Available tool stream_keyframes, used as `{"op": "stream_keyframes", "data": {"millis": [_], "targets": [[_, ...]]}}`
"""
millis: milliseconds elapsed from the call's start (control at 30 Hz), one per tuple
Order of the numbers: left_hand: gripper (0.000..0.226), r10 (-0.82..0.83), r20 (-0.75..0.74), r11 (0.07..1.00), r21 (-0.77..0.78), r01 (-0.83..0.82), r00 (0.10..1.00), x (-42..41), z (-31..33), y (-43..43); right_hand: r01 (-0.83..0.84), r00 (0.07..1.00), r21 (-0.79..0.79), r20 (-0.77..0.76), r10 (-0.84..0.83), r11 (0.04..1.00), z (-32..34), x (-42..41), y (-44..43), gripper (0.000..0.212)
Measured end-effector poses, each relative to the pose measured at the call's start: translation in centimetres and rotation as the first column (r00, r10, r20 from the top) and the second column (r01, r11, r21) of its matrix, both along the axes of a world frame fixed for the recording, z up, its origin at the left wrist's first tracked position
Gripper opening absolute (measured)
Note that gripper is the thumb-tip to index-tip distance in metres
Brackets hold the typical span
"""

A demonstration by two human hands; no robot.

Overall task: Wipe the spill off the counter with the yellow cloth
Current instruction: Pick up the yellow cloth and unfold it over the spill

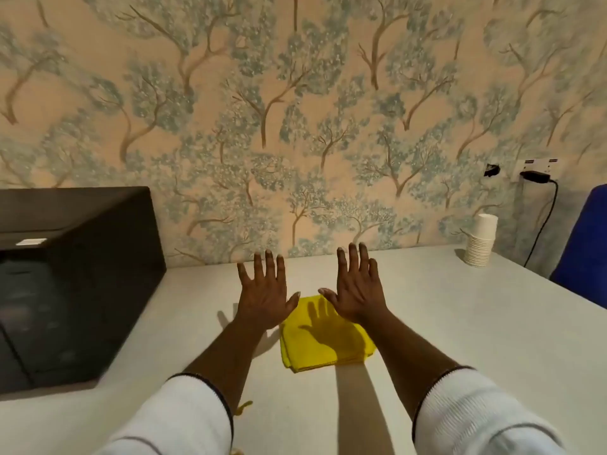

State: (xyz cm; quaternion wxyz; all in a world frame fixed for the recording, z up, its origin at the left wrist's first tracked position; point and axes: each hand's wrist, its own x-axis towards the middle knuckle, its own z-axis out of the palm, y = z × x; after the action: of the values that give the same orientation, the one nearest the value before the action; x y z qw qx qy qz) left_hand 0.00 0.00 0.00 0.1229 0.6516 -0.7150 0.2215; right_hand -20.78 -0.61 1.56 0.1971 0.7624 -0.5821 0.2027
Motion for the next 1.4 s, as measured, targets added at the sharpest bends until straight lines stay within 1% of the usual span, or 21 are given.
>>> {"op": "stream_keyframes", "data": {"millis": [33, 67, 133, 267, 367, 500, 567, 633, 767, 867, 933, 1000, 1067, 1100, 1133, 1167, 1200, 1267, 1333, 1367, 1400], "targets": [[0.090, 0.036, -0.013, 0.998, 0.060, -0.035, 0.999, -0.3, -0.7, -0.5, 0.021, 1.000, 0.052, -0.003, -0.021, 0.998, -0.9, -0.1, -0.5, 0.095], [0.091, 0.046, -0.029, 0.995, 0.090, -0.043, 0.999, -0.7, -1.4, -1.1, 0.033, 0.999, 0.064, 0.010, -0.034, 0.997, -1.6, -0.2, -1.0, 0.095], [0.088, 0.076, -0.040, 0.989, 0.133, -0.070, 0.996, -1.0, -3.5, -2.3, 0.062, 0.998, 0.099, -0.024, -0.060, 0.993, -3.8, -0.7, -2.0, 0.095], [0.071, 0.157, -0.048, 0.957, 0.255, -0.140, 0.986, -1.7, -5.2, -3.9, 0.125, 0.991, 0.206, -0.067, -0.114, 0.971, -6.3, -1.5, -4.2, 0.096], [0.061, 0.178, -0.056, 0.953, 0.257, -0.158, 0.983, -1.7, -6.1, -4.4, 0.160, 0.987, 0.257, -0.022, -0.160, 0.953, -7.4, -1.8, -5.4, 0.098], [0.048, 0.206, -0.177, 0.936, 0.321, -0.141, 0.963, -1.8, -6.5, -5.3, 0.153, 0.983, 0.328, 0.043, -0.176, 0.932, -7.8, -1.5, -6.7, 0.097], [0.041, 0.266, -0.312, 0.906, 0.403, -0.126, 0.912, -1.8, -6.7, -5.9, 0.125, 0.979, 0.371, 0.106, -0.176, 0.920, -7.9, -1.3, -6.9, 0.092], [0.033, 0.302, -0.459, 0.887, 0.456, -0.070, 0.835, -1.8, -6.9, -6.4, 0.101, 0.976, 0.346, 0.145, -0.160, 0.933, -8.2, -1.1, -6.9, 0.085], [0.017, 0.309, -0.675, 0.892, 0.450, 0.042, 0.670, -1.9, -6.1, -7.2, 0.060, 0.980, 0.342, 0.158, -0.120, 0.938, -8.2, -1.0, -7.0, 0.077], [0.009, 0.255, -0.804, 0.888, 0.414, 0.198, 0.537, -1.8, -5.4, -7.4, 0.053, 0.983, 0.334, 0.147, -0.108, 0.941, -7.4, -1.0, -7.5, 0.067], [0.013, 0.168, -0.853, 0.883, 0.353, 0.310, 0.494, -1.7, -4.8, -7.1, 0.043, 0.981, 0.330, 0.165, -0.103, 0.943, -6.2, -0.7, -7.8, 0.055], [0.006, 0.051, -0.868, 0.885, 0.268, 0.380, 0.494, -1.7, -3.6, -6.6, 0.007, 0.969, 0.340, 0.231, -0.091, 0.940, -4.9, -0.3, -8.0, 0.051], [0.007, -0.070, -0.861, 0.875, 0.190, 0.446, 0.503, -1.9, -1.8, -6.3, -0.031, 0.952, 0.289, 0.299, -0.059, 0.957, -3.3, 0.2, -8.0, 0.053], [0.012, -0.121, -0.851, 0.858, 0.170, 0.485, 0.512, -2.0, -0.7, -6.1, -0.049, 0.947, 0.250, 0.319, -0.034, 0.967, -2.5, 0.5, -8.1, 0.053], [0.023, -0.161, -0.836, 0.835, 0.168, 0.524, 0.524, -2.0, 0.5, -5.8, -0.085, 0.937, 0.232, 0.349, -0.001, 0.969, -1.6, 0.7, -8.3, 0.051], [0.029, -0.192, -0.824, 0.813, 0.171, 0.556, 0.534, -2.0, 1.7, -5.5, -0.153, 0.913, 0.252, 0.407, 0.039, 0.956, -0.6, 0.9, -8.4, 0.048], [0.030, -0.207, -0.815, 0.792, 0.184, 0.581, 0.541, -1.9, 2.8, -5.2, -0.256, 0.869, 0.299, 0.488, 0.083, 0.919, 0.5, 1.0, -8.5, 0.046], [0.025, -0.237, -0.811, 0.753, 0.195, 0.629, 0.535, -1.7, 4.9, -4.9, -0.519, 0.719, 0.366, 0.676, 0.162, 0.773, 2.4, 1.1, -8.3, 0.051], [0.020, -0.253, -0.805, 0.720, 0.213, 0.660, 0.536, -1.4, 6.6, -4.5, -0.695, 0.550, 0.365, 0.825, 0.131, 0.620, 4.0, 1.0, -7.5, 0.050], [0.021, -0.273, -0.794, 0.697, 0.225, 0.680, 0.543, -1.3, 7.4, -4.2, -0.739, 0.502, 0.368, 0.860, 0.097, 0.564, 4.7, 0.9, -7.0, 0.044], [0.023, -0.297, -0.775, 0.671, 0.245, 0.699, 0.558, -1.3, 8.0, -3.9, -0.765, 0.482, 0.379, 0.873, 0.073, 0.522, 5.2, 0.8, -6.8, 0.037]]}}
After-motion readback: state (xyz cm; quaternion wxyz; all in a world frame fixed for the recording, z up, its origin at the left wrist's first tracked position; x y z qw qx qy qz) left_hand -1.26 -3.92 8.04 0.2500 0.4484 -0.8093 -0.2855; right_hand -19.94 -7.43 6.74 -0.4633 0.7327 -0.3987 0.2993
